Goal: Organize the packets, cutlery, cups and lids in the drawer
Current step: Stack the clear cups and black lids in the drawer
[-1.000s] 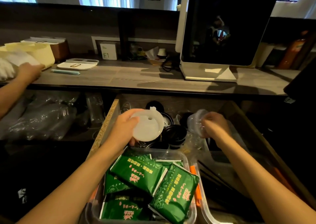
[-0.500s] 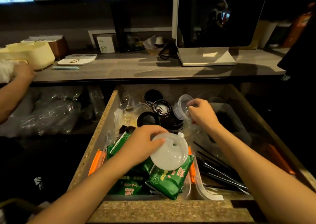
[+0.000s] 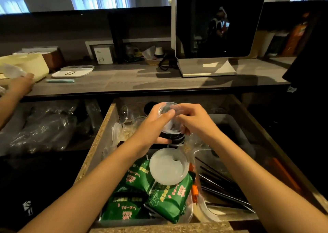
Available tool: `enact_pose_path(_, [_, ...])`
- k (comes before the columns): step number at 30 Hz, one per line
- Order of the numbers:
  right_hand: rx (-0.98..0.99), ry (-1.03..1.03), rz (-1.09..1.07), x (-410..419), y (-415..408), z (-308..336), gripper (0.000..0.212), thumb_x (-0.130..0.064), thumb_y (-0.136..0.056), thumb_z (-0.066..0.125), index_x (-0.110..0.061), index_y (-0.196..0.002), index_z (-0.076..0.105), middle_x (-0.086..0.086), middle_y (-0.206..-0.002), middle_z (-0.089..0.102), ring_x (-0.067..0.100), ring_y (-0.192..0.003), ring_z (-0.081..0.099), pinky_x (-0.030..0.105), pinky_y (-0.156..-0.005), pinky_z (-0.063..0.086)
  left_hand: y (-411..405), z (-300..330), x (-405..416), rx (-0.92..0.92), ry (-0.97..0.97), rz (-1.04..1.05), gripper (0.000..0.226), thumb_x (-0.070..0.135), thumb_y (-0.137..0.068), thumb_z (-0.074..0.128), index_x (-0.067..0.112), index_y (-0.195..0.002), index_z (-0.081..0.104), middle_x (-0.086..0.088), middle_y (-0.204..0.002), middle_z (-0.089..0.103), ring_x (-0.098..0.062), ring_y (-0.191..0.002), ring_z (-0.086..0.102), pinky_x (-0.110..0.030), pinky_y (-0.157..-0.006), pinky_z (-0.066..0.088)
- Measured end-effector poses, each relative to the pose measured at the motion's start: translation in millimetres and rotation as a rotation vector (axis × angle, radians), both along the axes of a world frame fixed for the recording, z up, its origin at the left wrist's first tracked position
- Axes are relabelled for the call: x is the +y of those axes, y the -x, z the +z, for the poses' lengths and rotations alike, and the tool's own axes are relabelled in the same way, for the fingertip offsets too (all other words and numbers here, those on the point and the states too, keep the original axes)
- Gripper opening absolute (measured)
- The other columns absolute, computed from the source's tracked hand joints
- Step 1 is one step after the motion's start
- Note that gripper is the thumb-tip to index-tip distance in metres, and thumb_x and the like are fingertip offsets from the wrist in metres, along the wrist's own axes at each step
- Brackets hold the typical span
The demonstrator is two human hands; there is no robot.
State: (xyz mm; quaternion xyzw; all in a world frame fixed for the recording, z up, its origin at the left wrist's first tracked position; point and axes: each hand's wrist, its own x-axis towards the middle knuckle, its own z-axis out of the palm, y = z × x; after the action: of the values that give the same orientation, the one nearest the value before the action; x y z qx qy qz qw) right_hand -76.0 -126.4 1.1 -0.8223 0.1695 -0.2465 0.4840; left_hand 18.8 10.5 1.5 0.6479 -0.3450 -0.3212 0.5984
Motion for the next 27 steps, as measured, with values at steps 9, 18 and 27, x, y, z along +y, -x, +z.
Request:
enact_pose_path(9, [0.054,0.038,-0.244,-60,0,-28,0.023,-0.015,-0.093,0.064,-0.018,-0.114,0.069,0.0,-0.104,0.069,0.01,-0.09,0.064,0.018,-0.074,0.049,-38,-8,0,0.345,0.1,0.266,0.024,0.018,-0.106,0.041,0.008,-0.117,0.06,-0.028,-0.122,0.063,-0.032,-0.082,0.073,-0.031,-0.053,0.06])
enact_pose_path(18, [0.574,0.474,-0.063,-81,-9,-80,0.018,-0.022,-0.086,0.07,-0.018,-0.102,0.077,0.001,-0.098,0.074,0.012,-0.087,0.066,0.027,-0.084,0.054,-44,-28,14,0.648,0.152,0.209,0.033,0.027,-0.099,0.053,0.003,-0.121,0.06,-0.024,-0.118,0.068,-0.038,-0.091,0.073,-0.027,-0.054,0.061])
enact_pose_path(27, [0.06,0.135,-0.422,-72,-4,-42,0.006,-0.016,-0.09,0.067,-0.019,-0.091,0.073,-0.008,-0.079,0.067,0.004,-0.077,0.063,0.013,-0.063,0.045,-36,-28,17,0.722,0.199,0.154,0.036,0.036,-0.099,0.052,0.005,-0.113,0.064,-0.022,-0.109,0.066,-0.045,-0.098,0.071,-0.033,-0.061,0.063])
